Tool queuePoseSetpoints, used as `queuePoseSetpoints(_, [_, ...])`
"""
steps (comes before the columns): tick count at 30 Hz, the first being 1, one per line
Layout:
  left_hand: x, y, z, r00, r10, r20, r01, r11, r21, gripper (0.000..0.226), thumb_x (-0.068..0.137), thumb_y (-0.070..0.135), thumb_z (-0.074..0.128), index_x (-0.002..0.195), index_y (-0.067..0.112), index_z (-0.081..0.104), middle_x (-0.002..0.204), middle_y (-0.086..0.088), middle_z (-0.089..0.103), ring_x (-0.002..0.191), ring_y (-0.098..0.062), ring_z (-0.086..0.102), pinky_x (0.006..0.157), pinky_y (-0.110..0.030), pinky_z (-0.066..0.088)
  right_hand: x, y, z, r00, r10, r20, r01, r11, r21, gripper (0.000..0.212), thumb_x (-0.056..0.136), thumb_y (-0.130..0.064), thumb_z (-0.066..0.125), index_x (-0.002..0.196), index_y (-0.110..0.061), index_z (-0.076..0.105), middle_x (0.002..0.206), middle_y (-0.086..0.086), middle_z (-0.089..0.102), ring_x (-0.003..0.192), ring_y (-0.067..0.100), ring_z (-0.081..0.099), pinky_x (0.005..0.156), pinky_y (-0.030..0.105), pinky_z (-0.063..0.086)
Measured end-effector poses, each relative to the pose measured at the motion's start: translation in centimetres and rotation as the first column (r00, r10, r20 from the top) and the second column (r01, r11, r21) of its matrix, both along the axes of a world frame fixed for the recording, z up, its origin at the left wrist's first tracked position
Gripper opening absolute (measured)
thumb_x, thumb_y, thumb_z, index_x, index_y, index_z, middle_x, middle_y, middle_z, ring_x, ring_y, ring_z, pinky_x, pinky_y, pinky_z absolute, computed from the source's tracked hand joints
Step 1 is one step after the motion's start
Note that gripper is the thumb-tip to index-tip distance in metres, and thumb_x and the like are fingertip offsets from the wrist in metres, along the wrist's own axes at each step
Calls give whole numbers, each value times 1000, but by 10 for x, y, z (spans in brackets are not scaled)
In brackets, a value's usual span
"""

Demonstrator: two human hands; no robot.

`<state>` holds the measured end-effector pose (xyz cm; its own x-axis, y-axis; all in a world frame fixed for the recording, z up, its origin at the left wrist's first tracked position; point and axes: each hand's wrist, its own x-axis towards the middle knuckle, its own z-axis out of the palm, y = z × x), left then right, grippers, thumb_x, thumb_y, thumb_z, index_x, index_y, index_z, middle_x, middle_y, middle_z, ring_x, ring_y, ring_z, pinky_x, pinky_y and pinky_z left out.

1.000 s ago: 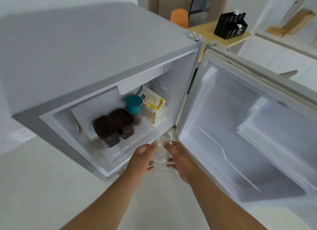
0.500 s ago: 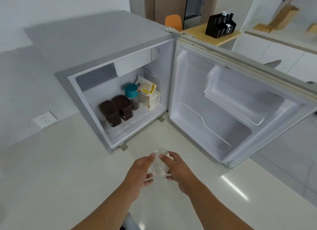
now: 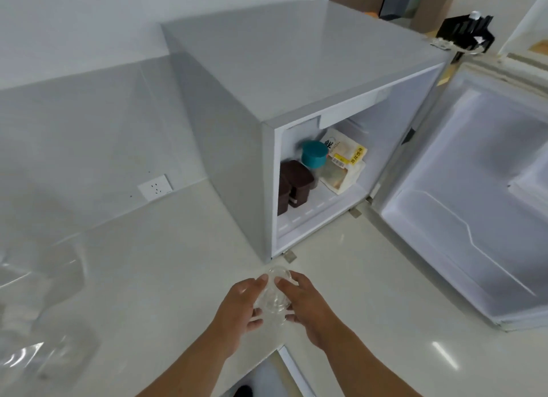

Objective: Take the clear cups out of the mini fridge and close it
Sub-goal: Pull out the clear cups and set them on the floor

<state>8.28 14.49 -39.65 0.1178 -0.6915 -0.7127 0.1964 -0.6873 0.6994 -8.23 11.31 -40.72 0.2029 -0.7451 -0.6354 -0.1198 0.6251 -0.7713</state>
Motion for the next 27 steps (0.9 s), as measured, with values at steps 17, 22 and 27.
queuePoseSetpoints(17, [96,-41,-36,996,95,3,-95,995,36,58,78,63,75,124,30,60,122,-4,66,107,-31,69,92,-46,60,100,-51,-29,999,48,-6,-48,998,44,81,74,-65,76,142,-31,51,125,1,70,105,18,73,81,31,56])
queuePoseSetpoints(22, [99,-50,-48,997,77,12,-78,996,47,58,78,63,76,123,29,61,120,-3,68,104,-29,71,91,-44,60,104,-57,-48,999,33,-41,-31,998,51,91,69,-70,76,147,-30,49,128,-1,68,112,19,69,104,43,54])
queuePoseSetpoints(27, [98,-57,-55,995,9,97,-12,999,33,74,74,67,73,134,27,56,121,-1,67,99,-25,73,94,-43,59,101,-54,-55,988,79,-131,-86,995,-46,103,71,-79,72,156,-31,39,148,-6,53,128,16,56,101,32,44])
